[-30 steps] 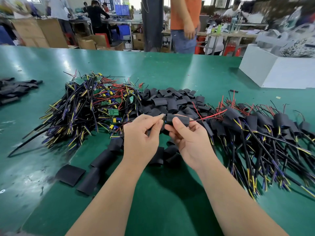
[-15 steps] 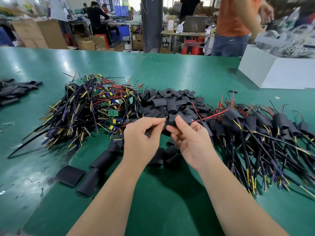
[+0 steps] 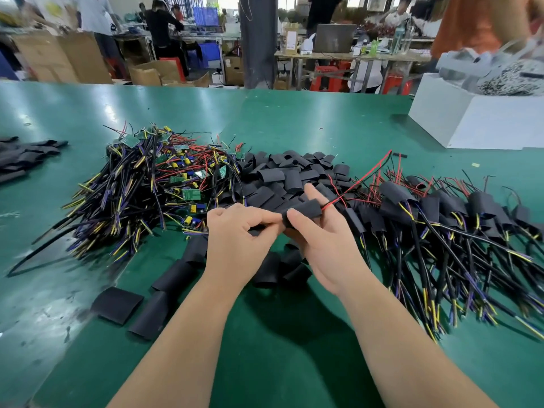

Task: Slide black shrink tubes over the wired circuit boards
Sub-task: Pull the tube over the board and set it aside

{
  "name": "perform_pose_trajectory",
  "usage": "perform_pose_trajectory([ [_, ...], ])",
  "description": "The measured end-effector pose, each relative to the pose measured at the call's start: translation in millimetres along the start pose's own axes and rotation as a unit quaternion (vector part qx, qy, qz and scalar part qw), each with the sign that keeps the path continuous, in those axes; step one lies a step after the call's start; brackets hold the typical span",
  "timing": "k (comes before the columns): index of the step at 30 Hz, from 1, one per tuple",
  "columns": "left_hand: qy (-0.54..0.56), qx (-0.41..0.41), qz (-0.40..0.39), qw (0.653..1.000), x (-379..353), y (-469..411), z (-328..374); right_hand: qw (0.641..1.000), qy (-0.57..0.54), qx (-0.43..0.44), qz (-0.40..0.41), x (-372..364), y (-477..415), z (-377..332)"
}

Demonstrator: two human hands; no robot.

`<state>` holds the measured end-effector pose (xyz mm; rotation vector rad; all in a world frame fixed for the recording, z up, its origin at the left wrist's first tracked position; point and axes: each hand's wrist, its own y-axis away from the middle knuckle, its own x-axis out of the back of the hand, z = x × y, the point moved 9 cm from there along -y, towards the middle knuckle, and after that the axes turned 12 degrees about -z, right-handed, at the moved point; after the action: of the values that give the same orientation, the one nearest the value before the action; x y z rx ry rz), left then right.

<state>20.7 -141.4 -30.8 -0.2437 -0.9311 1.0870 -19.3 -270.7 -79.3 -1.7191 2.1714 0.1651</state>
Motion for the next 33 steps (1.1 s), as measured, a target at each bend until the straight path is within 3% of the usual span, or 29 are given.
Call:
perform_pose_trajectory([
  [4,0.035,-0.089,-0.023,0.995,-4.1,-0.7,15.6,0.979,-0.163,0.068,0.104,24.8,3.6,-24.9],
  [9,-0.006,-0.044,0.039,0.998,16.9,-1.0,0.5,0.956,-0.196,0.137,0.17,73.6,16.0,-68.6],
  [11,-0.053,0.036,0.068,0.996,27.3,-1.7,-18.4,0.949,-0.074,0.171,0.255,99.8,30.8,-86.8],
  [12,-0.093,0.091,0.076,0.989,31.0,-0.8,-29.9,0.932,0.049,0.188,0.306,110.6,40.4,-99.9],
  [14,-0.173,0.211,0.071,0.96,34.3,5.5,-54.2,0.843,0.338,0.186,0.375,114.5,53.9,-124.5],
  [15,-0.196,0.261,0.057,0.943,34.2,9.3,-65.1,0.793,0.435,0.178,0.387,112.2,56.6,-131.6],
  [16,-0.209,0.301,0.038,0.93,33.7,12.3,-74.3,0.765,0.488,0.163,0.387,112.0,55.9,-132.9],
  [20,-0.212,0.375,-0.016,0.902,29.2,19.1,-94.7,0.71,0.593,0.011,0.38,121.3,43.2,-108.7],
  [24,-0.216,0.374,-0.024,0.902,24.1,19.4,-95.5,0.687,0.655,0.012,0.313,98.8,26.7,-84.6],
  [27,-0.212,0.379,-0.029,0.9,21.5,19.8,-98.5,0.646,0.713,-0.094,0.254,101.4,12.2,-53.3],
  [29,-0.213,0.38,-0.029,0.9,20.7,20.3,-100.0,0.638,0.715,-0.131,0.252,109.1,10.2,-44.4],
  [33,-0.204,0.385,-0.024,0.9,21.9,21.0,-101.8,0.64,0.707,-0.116,0.277,113.8,11.1,-48.4],
])
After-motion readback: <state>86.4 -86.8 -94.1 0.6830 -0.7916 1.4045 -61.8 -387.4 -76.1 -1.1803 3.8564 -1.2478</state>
